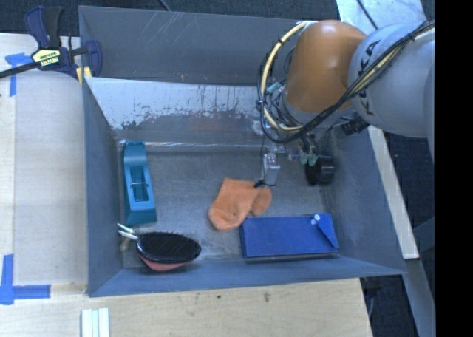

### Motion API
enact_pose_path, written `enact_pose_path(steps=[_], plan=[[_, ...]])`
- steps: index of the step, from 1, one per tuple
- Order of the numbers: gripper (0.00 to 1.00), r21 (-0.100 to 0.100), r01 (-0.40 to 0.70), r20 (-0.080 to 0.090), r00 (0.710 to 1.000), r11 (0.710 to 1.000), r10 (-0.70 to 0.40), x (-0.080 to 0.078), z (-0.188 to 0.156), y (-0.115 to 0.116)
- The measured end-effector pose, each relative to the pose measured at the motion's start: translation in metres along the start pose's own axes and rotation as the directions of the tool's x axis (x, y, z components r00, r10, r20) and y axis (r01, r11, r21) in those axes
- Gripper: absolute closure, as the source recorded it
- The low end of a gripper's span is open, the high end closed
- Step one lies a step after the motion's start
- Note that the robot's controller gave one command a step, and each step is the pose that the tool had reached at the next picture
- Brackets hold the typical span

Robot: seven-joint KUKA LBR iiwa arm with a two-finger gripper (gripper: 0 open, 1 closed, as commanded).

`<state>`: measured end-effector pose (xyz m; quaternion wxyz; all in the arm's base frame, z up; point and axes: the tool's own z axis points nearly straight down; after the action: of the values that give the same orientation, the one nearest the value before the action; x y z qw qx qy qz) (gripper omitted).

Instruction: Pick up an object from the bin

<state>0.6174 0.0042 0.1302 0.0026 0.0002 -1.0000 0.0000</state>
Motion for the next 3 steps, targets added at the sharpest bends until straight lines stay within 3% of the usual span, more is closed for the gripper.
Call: enact_pose_path(steps=[1, 2, 3], plan=[[0.0, 0.0, 0.0, 0.009, 1.0, 1.0, 0.0, -0.002, -0.005, 0.0], [0.0, 0.0, 0.048, 0.003, 0.999, 0.999, -0.048, 0.03, 0.063, 0.024], [0.0, -0.001, -0.036, 0.006, 0.999, 0.999, 0.036, 0.025, 0.008, 0.023]])
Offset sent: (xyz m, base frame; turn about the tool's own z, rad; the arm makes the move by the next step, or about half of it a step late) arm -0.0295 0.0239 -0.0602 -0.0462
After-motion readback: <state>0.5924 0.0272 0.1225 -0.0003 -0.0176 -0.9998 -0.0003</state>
